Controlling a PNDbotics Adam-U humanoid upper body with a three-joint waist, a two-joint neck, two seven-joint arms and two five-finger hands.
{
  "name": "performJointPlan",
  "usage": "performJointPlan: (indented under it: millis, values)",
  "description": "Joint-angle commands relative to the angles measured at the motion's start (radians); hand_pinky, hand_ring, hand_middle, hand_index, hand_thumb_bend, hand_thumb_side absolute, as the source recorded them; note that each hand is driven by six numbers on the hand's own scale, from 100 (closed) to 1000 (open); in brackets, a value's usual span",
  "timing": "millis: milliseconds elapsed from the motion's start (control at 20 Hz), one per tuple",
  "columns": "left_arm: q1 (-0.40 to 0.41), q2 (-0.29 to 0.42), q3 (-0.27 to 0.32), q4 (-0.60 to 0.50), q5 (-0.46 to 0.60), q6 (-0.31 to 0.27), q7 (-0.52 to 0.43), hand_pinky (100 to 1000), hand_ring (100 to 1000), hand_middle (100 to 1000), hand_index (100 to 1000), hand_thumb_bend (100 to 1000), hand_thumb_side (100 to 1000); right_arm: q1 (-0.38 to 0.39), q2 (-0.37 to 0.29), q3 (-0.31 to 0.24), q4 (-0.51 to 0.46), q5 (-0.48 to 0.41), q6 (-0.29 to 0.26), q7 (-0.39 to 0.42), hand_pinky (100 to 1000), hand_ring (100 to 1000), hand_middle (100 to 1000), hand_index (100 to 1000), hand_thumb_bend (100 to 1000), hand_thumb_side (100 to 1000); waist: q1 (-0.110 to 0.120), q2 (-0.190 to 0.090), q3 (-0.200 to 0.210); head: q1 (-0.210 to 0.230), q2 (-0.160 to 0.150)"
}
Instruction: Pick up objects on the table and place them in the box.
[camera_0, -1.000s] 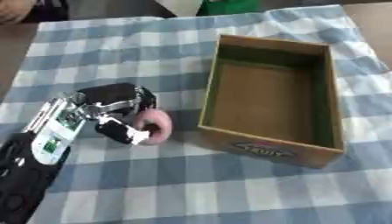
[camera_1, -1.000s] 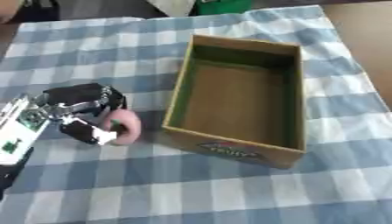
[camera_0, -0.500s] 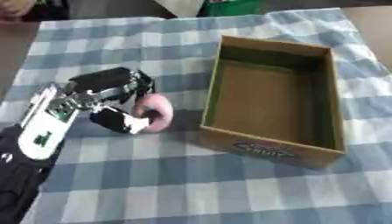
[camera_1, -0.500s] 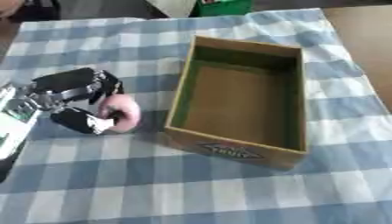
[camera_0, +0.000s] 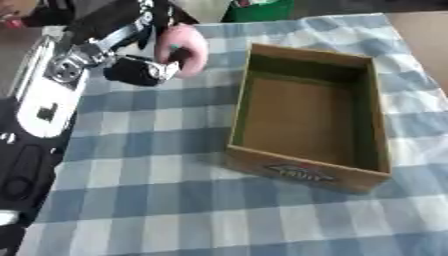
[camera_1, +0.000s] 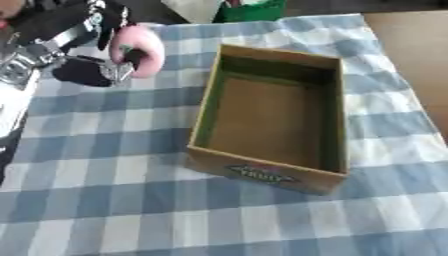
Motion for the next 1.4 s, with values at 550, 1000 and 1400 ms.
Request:
performJointPlan:
  millis: [550,1000,1400]
  values:
    - [-0.074,-0.135,0.064,0.158,-0.165,-0.06,0.192,310,461,536,533,100,400,-0.125,-0.051,0.062,-0.015,-0.152,0.0,0.078,836,849,580,865,100,1000,-0.025,0.006,-0.078,0.083,-0.05]
    - [-0.105,-0.166,0.071,0.247,-0.265,-0.135,0.293,300,464,535,539,100,409,-0.19,-0.064,0.086,-0.015,-0.222,0.017,0.125,829,843,588,862,100,1000,-0.024,0.011,-0.106,0.099,-0.053]
    - [-0.152,-0.156,0.081,0.291,-0.355,-0.196,0.367,294,471,534,551,100,445,-0.234,-0.074,0.1,-0.015,-0.252,0.032,0.12,831,846,592,862,100,1000,-0.017,0.006,-0.151,0.135,-0.056]
